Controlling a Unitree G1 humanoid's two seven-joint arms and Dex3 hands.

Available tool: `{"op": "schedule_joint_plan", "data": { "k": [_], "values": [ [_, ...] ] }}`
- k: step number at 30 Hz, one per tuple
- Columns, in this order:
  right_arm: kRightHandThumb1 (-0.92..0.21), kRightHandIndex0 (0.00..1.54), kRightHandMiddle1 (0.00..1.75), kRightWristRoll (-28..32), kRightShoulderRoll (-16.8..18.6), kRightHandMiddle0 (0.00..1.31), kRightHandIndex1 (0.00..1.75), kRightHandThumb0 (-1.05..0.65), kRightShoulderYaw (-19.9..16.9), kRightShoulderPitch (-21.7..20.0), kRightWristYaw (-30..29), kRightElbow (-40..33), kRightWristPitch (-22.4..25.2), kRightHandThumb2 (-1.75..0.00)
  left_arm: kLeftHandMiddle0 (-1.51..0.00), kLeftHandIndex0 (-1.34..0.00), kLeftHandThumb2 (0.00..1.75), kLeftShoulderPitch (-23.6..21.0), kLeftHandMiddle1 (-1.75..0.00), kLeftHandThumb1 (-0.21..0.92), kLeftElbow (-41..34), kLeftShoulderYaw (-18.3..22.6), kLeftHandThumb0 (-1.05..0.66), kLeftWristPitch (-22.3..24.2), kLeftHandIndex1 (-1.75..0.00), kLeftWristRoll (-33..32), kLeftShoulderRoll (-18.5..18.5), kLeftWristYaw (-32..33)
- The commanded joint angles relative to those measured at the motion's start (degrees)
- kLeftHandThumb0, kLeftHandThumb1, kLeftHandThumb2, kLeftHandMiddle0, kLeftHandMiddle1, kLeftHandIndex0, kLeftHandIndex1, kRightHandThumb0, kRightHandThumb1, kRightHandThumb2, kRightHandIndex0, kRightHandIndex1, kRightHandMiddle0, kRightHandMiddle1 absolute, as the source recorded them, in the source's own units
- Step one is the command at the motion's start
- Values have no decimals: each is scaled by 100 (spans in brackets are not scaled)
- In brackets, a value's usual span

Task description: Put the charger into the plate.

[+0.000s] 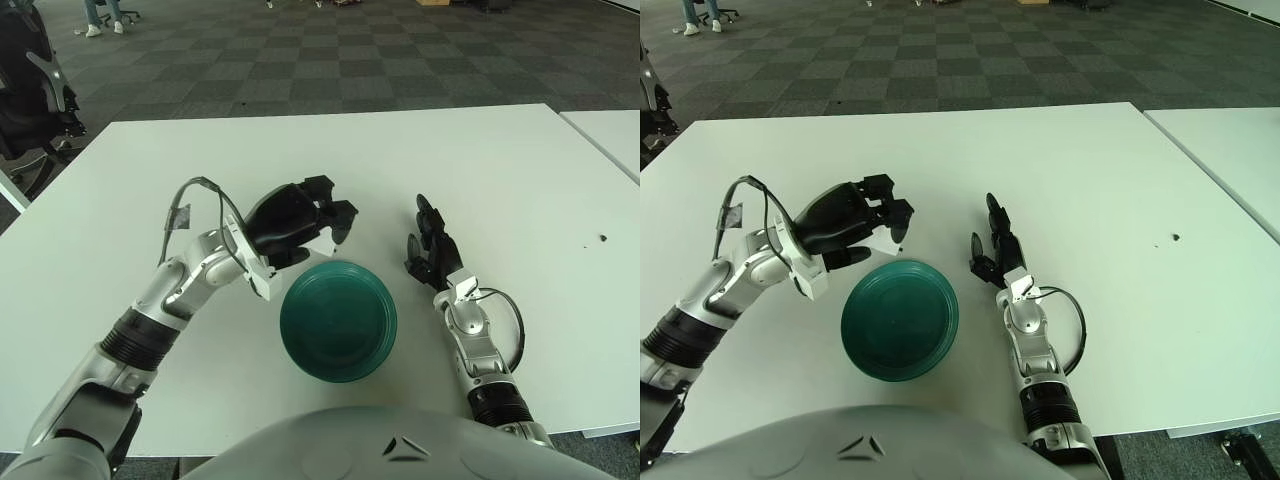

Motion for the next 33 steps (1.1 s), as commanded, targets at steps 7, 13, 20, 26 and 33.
{"op": "schedule_joint_plan", "data": {
  "k": [7,13,20,26,33],
  "values": [
    [-92,0,10,-96,85,0,0,-94,54,422,-104,1054,593,-89,-84,-62,159,340,-160,4,-818,-147,0,-66,-175,-115,-176,-555],
    [-92,0,15,-162,23,0,0,-94,83,359,-97,1191,443,-89,-79,-58,154,454,-165,9,-1046,-162,0,-180,-175,-181,-213,-759],
    [-92,0,28,-149,-5,0,0,-92,50,276,-95,1345,299,-88,-79,-55,151,514,-162,12,-1245,-179,0,-317,-175,-166,-264,-896],
    [-92,0,39,-153,-40,0,0,-91,56,335,-81,1221,131,-85,-83,-56,152,601,-159,9,-1477,-230,0,-379,-175,-36,-289,-1009],
    [-92,1,45,-304,-64,0,0,-92,134,440,-182,1041,117,-84,-85,-57,154,645,-158,8,-1590,-275,0,-386,-175,-118,-279,-1315]
  ]
}}
